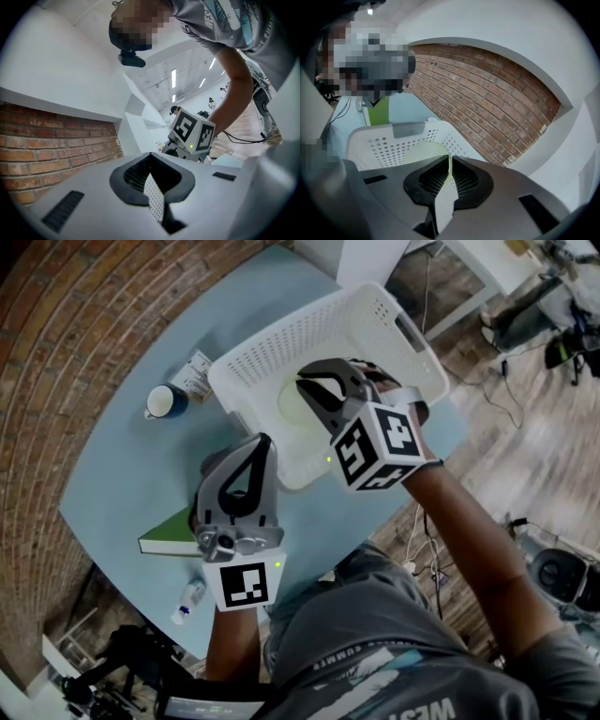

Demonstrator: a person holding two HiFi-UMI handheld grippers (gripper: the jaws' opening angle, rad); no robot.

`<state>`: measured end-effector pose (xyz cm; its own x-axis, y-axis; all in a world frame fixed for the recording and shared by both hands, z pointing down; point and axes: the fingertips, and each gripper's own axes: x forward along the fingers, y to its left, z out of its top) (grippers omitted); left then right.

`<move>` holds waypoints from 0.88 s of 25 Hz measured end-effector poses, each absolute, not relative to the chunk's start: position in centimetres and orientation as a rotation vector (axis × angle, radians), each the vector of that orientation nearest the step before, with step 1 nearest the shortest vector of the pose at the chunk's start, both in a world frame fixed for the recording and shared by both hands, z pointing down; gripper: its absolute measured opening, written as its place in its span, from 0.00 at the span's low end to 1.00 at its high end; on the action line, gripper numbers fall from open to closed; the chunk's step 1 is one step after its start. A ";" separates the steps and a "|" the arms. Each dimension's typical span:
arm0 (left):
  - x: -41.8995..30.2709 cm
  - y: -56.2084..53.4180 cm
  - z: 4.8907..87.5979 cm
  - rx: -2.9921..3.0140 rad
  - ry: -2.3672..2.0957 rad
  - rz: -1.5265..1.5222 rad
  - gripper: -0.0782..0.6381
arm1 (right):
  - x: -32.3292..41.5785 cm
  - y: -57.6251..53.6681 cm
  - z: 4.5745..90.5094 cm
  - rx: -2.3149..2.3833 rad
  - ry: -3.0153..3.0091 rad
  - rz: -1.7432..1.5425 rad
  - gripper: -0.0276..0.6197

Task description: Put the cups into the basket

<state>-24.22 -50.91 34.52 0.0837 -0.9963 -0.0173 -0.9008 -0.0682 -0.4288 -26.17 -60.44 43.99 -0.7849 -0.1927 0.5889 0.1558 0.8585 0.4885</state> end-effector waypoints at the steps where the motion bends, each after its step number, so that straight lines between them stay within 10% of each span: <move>1: -24.3 -51.1 34.7 -2.040 1.885 -0.409 0.11 | -26.4 -60.5 44.6 0.014 -2.367 -0.686 0.09; 22: -26.3 -53.7 38.4 -2.095 1.934 -0.459 0.11 | -30.0 -61.5 56.0 -0.355 -2.152 -0.530 0.09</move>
<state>-26.29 -53.68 38.40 0.0677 -0.9960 0.0583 -0.9161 -0.0852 -0.3917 -30.03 -61.52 55.98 -0.5831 0.0619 0.8100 0.4309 0.8688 0.2439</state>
